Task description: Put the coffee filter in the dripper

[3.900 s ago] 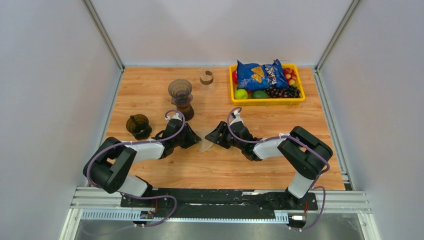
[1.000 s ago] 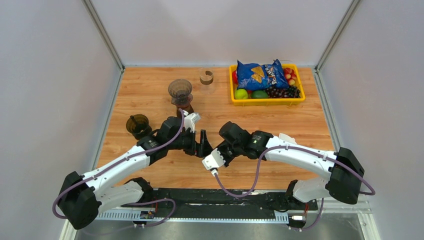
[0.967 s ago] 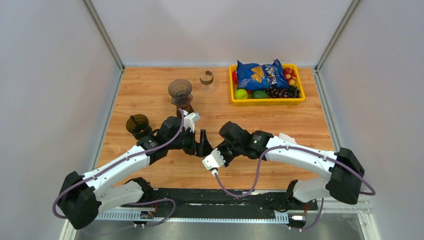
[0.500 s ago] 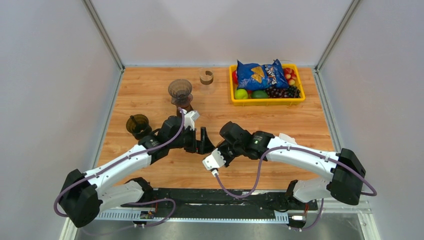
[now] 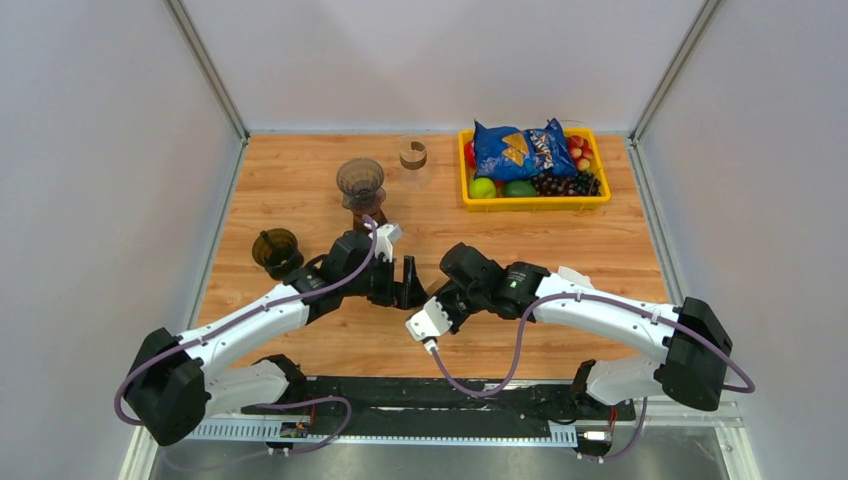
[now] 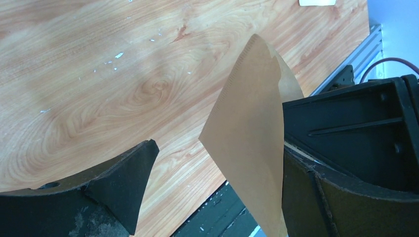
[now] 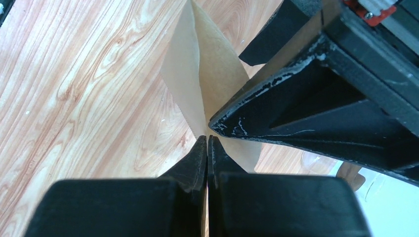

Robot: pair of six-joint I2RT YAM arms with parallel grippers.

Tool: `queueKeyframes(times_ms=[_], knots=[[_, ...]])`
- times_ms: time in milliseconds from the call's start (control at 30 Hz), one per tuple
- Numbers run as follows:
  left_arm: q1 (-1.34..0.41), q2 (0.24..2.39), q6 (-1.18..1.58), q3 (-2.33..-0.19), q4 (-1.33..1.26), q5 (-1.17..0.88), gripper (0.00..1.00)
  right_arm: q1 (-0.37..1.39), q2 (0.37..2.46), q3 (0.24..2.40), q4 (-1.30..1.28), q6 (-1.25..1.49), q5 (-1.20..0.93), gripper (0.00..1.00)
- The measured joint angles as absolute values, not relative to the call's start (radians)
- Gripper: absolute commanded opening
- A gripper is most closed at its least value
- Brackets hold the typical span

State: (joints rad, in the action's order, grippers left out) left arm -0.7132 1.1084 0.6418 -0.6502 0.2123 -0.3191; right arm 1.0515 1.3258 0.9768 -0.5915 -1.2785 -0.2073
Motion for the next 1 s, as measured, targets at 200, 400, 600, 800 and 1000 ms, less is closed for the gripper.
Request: queueKeyframes(times_ms=[200, 400, 600, 800, 1000], knots=[[-0.713, 1.137, 0.597, -0.659, 0.212, -0.376, 0.82, 1.054, 1.326, 0.977, -0.595, -1.311, -0.210, 0.00], [-0.713, 1.182, 0.565, -0.685, 0.207, -0.455, 0.64, 1.068, 1.338, 1.008, -0.632, -1.339, -0.204, 0.00], [-0.713, 1.216, 0.543, -0.708, 0.206, -0.480, 0.39, 1.082, 1.357, 1.035, -0.652, -1.363, -0.184, 0.00], [-0.714, 1.243, 0.515, -0.755, 0.255, -0.432, 0.27, 1.096, 1.379, 1.058, -0.680, -1.394, -0.173, 0.00], [-0.714, 1.231, 0.466, -0.796, 0.318, -0.315, 0.23, 1.097, 1.393, 1.074, -0.705, -1.406, -0.149, 0.00]])
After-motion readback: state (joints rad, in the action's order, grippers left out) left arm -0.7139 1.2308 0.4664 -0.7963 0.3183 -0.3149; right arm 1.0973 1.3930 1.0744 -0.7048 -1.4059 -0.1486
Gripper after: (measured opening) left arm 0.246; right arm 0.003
